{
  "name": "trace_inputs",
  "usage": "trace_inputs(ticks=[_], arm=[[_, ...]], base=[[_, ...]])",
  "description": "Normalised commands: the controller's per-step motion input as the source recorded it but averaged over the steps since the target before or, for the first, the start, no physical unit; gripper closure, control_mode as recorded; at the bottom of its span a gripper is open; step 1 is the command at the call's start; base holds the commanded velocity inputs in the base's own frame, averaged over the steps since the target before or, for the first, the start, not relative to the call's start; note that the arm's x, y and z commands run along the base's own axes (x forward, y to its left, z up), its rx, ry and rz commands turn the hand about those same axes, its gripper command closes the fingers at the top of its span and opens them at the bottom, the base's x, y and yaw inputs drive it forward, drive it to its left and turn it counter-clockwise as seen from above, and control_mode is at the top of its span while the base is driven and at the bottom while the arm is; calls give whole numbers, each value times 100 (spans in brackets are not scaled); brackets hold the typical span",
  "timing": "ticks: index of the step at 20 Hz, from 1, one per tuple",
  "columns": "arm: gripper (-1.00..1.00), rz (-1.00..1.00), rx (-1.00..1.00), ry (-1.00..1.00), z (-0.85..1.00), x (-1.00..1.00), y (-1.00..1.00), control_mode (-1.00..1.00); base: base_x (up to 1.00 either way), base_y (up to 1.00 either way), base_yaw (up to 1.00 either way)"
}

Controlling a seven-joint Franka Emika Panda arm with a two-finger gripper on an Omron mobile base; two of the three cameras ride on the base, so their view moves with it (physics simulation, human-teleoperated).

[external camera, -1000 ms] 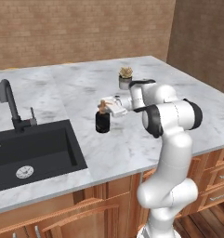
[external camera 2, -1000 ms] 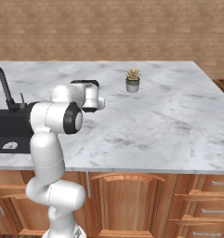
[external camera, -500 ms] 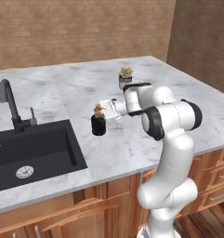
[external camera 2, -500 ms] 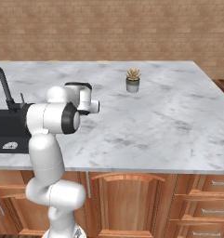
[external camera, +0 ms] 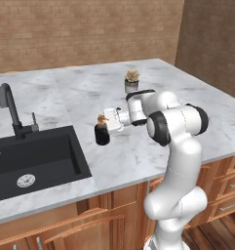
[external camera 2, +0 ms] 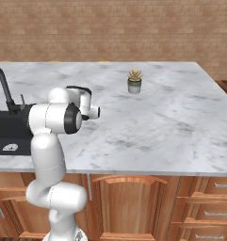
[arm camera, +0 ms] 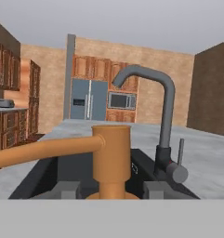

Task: Locate and retrieve the spray and soap dispenser from the cabinet. Place them next to the sink.

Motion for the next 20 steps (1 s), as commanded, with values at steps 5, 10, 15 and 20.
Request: trace_inputs(ticks=[5,10,15,20], arm=[[100,0,0,0,-31,26,-3,-100],[100,2,0,0,-27,18,0,-100],[100,11,5,-2,-24,8,0,-100],[100,13,7,-3,-25,7,-6,-100]], base=[[0,0,0],[0,0,0],[0,0,0],[0,0,0]])
